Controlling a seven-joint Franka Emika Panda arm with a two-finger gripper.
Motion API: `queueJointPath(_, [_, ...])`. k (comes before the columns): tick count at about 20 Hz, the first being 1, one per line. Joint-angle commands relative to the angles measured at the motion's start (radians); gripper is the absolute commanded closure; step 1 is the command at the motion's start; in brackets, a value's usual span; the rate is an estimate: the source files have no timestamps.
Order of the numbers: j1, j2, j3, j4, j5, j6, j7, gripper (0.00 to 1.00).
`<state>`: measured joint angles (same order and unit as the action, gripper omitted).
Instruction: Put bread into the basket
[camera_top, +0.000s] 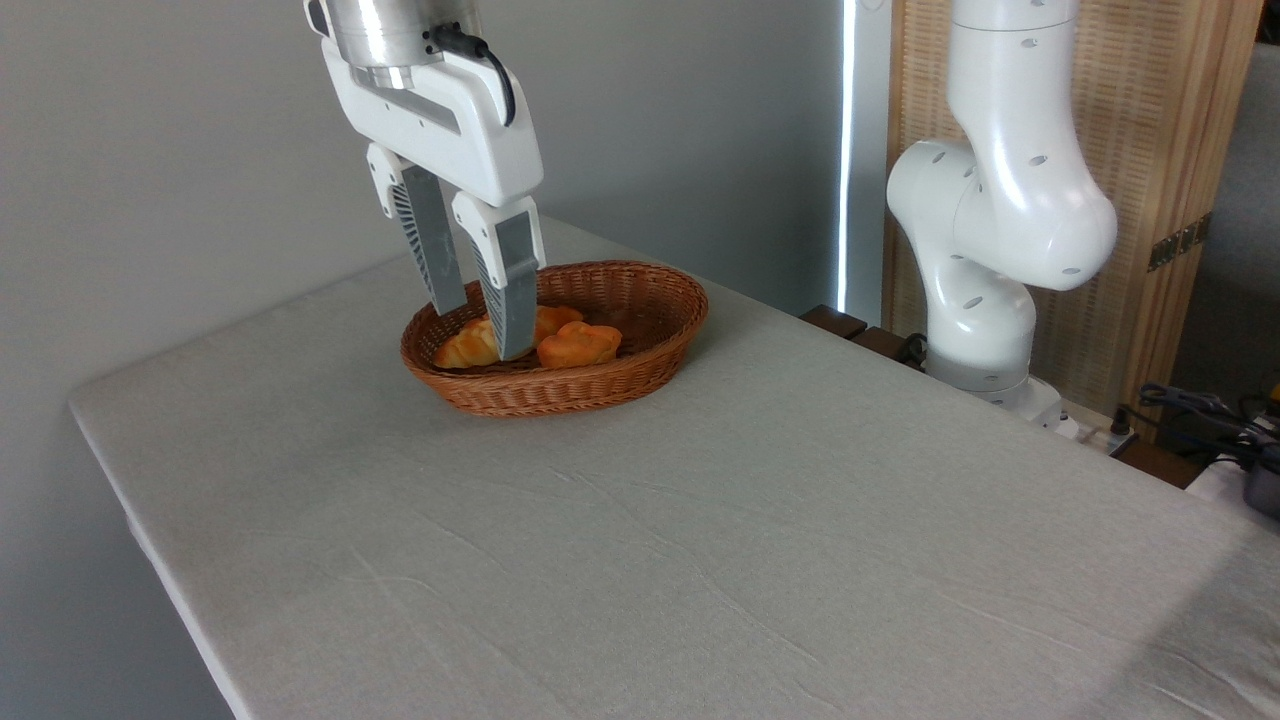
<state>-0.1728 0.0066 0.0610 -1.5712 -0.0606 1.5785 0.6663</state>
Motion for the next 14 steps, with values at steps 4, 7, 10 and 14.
queueJointPath(4, [0.012, -0.053, -0.013, -0.063, 0.019, 0.02, -0.011, 0.0])
queueJointPath(7, [0.024, -0.054, -0.012, -0.064, 0.019, 0.011, -0.01, 0.0])
queueJointPath(10, [0.042, -0.054, -0.023, -0.064, 0.021, 0.0, -0.01, 0.0])
queueJointPath(14, [0.073, -0.065, -0.059, -0.082, 0.021, -0.014, -0.014, 0.0])
